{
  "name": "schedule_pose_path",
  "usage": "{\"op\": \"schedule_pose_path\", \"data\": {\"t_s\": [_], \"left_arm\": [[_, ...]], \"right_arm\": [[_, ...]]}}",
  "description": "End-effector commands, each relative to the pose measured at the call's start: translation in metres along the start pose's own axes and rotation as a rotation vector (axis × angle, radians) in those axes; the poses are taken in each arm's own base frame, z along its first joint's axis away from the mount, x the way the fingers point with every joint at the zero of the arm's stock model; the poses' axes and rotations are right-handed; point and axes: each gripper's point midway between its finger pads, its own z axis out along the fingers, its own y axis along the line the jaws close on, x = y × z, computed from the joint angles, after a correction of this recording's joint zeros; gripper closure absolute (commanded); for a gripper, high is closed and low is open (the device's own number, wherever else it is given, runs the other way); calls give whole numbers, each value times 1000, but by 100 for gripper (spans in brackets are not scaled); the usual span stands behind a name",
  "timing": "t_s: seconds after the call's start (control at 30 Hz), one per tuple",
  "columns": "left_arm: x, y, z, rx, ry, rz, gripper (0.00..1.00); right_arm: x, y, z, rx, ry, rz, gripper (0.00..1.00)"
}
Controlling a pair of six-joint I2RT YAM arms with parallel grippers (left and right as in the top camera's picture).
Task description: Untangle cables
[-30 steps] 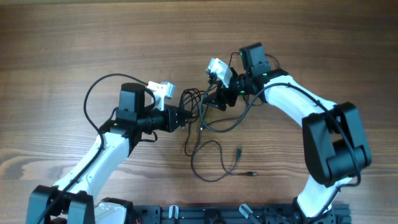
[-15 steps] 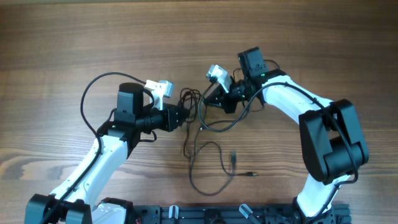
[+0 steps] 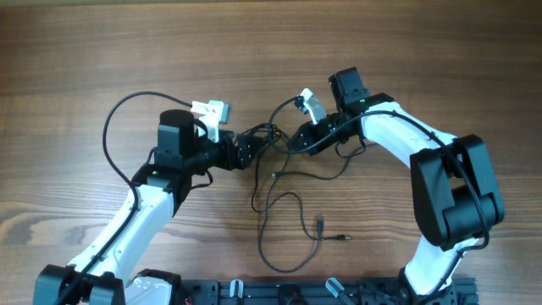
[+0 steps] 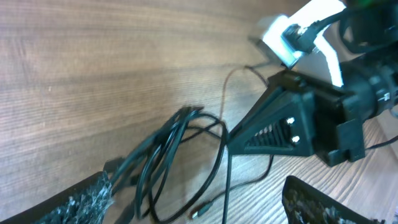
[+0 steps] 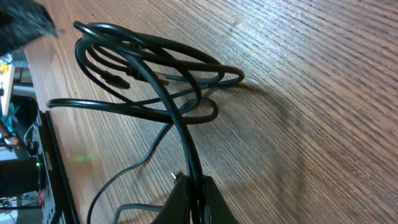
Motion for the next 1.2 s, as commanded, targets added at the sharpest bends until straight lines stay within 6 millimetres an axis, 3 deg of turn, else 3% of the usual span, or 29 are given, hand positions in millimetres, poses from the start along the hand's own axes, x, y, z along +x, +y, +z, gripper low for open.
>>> {"op": "schedule_pose_path", "data": {"t_s": [0.0, 0.13, 0.4, 0.53, 0.57, 0.6, 0.63, 0.67, 0.8, 0.9, 0.93, 1.0, 1.03, 1.1, 1.17], "left_arm": [[-12, -5, -1, -5, -50, 181, 12], [-14, -4, 13, -127, -58, 507, 15], [-7, 10, 49, -199, -54, 558, 21], [-5, 15, 57, -199, -54, 558, 35], [-6, 17, 58, -201, -59, 561, 43], [-9, 20, 58, -208, -67, 559, 56], [-12, 24, 57, -217, -79, 554, 90], [-14, 27, 57, -224, -86, 547, 96], [-37, 85, 31, -435, -174, 287, 96], [-45, 111, 14, -485, -217, 164, 96], [-45, 113, 13, -488, -220, 140, 96], [-41, 113, 14, -485, -203, 135, 96], [-37, 114, 14, -488, -188, 129, 96], [-24, 118, 15, -498, -138, 112, 96], [-20, 118, 16, -498, -120, 106, 96]], "right_arm": [[3, -2, 3, -3, 8, 18, 96], [3, -2, 3, -3, 8, 20, 96], [3, -2, 3, -3, 9, 19, 96], [3, -2, 3, -3, 9, 22, 96], [3, -2, 3, -4, 10, 21, 95], [3, -2, 4, -4, 10, 20, 96], [3, -1, 4, -4, 10, 20, 96], [3, -1, 4, -4, 10, 21, 95], [12, -1, 1, -7, 42, 59, 95], [18, -2, -10, -4, 55, 95, 94], [17, -2, -13, -2, 49, 97, 92], [11, -3, -15, 3, 26, 81, 77], [6, -3, -16, 5, 13, 67, 76], [-7, -3, -19, 11, -21, 33, 61], [-19, -5, -19, 20, -65, -17, 29]]}}
